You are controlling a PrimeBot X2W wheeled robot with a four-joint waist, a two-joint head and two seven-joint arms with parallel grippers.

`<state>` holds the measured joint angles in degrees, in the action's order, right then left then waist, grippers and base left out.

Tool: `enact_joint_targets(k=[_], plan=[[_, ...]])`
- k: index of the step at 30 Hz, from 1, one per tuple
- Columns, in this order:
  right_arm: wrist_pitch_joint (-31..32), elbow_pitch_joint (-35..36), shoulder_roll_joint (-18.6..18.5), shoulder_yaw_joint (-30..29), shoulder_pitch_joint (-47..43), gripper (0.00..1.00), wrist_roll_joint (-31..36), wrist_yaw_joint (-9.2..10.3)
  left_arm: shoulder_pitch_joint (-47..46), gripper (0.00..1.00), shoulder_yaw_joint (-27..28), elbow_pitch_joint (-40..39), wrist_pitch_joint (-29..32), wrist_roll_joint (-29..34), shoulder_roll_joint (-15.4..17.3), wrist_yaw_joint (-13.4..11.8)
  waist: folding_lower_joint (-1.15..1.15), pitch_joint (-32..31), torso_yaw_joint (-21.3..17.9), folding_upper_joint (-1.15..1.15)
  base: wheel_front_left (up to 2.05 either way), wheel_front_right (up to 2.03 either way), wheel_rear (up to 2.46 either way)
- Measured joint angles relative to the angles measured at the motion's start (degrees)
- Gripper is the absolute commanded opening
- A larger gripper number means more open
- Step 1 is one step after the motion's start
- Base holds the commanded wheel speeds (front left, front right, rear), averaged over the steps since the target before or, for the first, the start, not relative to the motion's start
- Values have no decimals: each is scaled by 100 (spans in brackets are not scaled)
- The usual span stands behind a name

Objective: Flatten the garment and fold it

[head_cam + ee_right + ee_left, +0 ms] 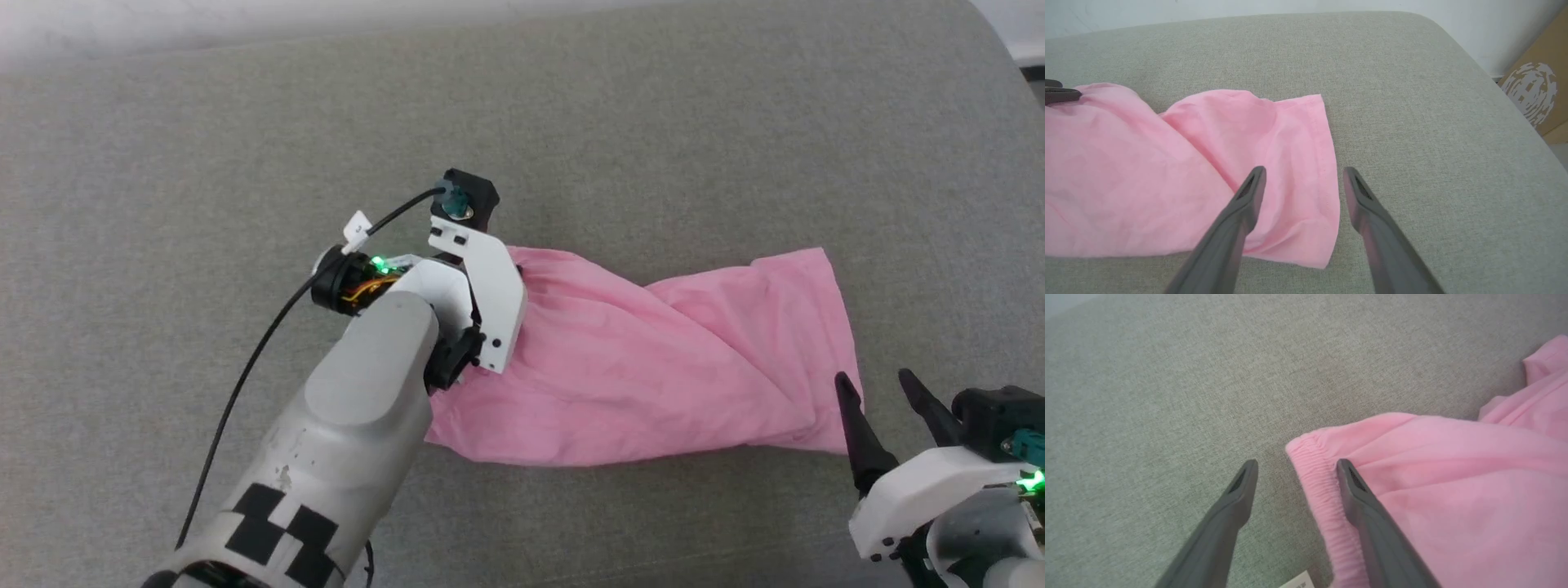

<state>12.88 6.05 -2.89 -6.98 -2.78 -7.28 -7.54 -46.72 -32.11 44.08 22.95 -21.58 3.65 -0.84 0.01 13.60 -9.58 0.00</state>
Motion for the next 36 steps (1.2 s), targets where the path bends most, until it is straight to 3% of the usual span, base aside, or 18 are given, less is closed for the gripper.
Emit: enact_joint_targets(k=[9,10,12,15,21,26,31,36], plan=[[-91,-76,2,167,140,100,-103,0,-441,100,-230,610,160,59,3,288,0,346,-159,0,0,0,0],[-108,-93,3,172,159,100,-129,0,-476,51,-248,641,188,48,2,341,0,368,-171,0,0,0,0],[-133,-122,2,172,170,100,-138,0,-531,0,-265,666,204,22,-3,412,0,397,-180,0,0,0,0],[-141,-156,2,166,185,100,-137,0,-523,0,-253,654,-96,-12,-47,403,1,383,-150,0,0,0,0],[-354,-96,1,-38,313,100,-141,0,42,0,160,238,-1357,-238,59,-63,-1,268,-21,0,0,0,0],[-405,-108,-2,-235,537,100,-98,0,1011,0,493,-377,-2029,-485,266,-346,-1,176,161,0,0,0,0],[-202,-459,1,-308,978,100,130,0,1811,0,719,-1184,-2276,-712,485,-538,-1,96,353,0,0,0,0],[167,-1376,1,-358,1823,100,315,0,2189,0,723,-1793,-2208,-762,558,-635,-1,59,531,0,0,0,0]])
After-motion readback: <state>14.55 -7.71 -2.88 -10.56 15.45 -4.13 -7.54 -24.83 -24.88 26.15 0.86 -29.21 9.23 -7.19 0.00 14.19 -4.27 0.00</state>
